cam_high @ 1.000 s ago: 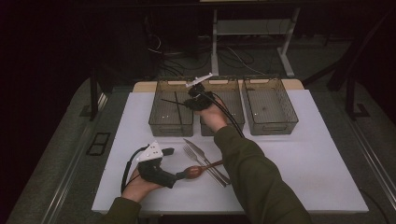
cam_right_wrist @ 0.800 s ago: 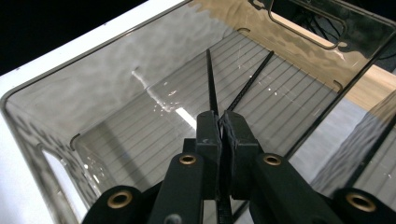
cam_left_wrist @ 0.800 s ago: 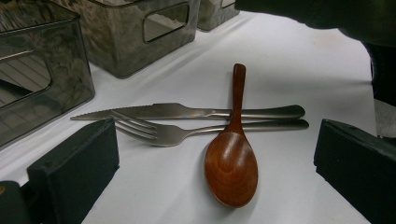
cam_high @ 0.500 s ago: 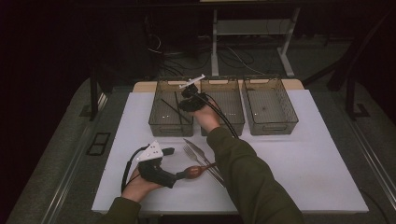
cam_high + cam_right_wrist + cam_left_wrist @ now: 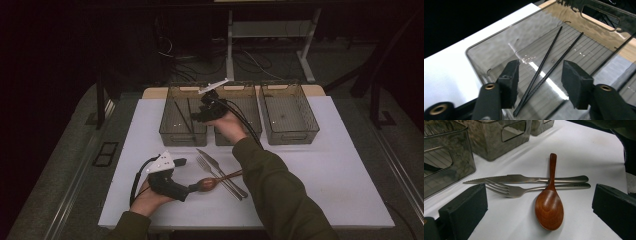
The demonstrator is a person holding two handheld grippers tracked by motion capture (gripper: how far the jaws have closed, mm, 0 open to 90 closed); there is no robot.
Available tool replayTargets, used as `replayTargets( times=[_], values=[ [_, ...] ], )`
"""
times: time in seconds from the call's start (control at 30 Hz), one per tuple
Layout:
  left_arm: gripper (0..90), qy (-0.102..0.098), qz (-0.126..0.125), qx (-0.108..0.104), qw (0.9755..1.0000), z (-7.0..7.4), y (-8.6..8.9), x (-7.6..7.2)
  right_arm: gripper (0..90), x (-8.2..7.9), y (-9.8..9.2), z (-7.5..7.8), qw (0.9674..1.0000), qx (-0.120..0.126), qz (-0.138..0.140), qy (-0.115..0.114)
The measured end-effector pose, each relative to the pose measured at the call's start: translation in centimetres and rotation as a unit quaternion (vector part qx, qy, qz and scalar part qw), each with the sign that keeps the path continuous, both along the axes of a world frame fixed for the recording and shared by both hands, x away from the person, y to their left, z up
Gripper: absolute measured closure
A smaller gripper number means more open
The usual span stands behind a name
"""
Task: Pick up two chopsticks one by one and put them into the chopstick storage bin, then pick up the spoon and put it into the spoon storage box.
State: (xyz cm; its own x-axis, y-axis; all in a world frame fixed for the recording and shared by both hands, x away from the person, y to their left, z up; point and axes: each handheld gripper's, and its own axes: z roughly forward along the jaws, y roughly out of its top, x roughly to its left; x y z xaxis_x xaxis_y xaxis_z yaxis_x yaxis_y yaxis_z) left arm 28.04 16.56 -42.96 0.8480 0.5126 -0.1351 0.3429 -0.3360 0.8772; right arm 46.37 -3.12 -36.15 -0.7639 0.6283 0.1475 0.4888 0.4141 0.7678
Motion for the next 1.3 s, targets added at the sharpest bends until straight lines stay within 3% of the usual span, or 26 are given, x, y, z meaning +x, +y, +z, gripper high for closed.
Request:
replayTargets(
  times=[0.23,0.47,0.87,1.0,1.3],
  values=[
    [0.0,0.001,0.002,0.006,1.0,-0.1,0.0,0.0,37.5,-1.8,-3.0,0.6,0.9993,0.035,0.008,-0.011],
    [0.0,0.004,0.004,0.001,1.0,-0.1,-0.1,-0.2,32.9,-3.8,-5.9,0.6,0.9988,0.039,0.02,-0.024],
    [0.0,0.004,0.006,0.004,1.0,-0.1,0.0,-0.2,28.0,-7.6,-11.9,0.6,0.9959,0.077,0.026,-0.039],
    [0.0,0.005,0.009,0.003,0.9999,-0.1,0.1,-0.4,27.5,-8.9,-14.0,0.1,0.9958,0.079,0.019,-0.042],
    [0.0,0.002,0.006,0.008,0.9999,-0.1,0.1,-0.4,22.8,-11.8,-17.5,-0.9,0.9967,0.054,0.002,-0.061]
  ],
)
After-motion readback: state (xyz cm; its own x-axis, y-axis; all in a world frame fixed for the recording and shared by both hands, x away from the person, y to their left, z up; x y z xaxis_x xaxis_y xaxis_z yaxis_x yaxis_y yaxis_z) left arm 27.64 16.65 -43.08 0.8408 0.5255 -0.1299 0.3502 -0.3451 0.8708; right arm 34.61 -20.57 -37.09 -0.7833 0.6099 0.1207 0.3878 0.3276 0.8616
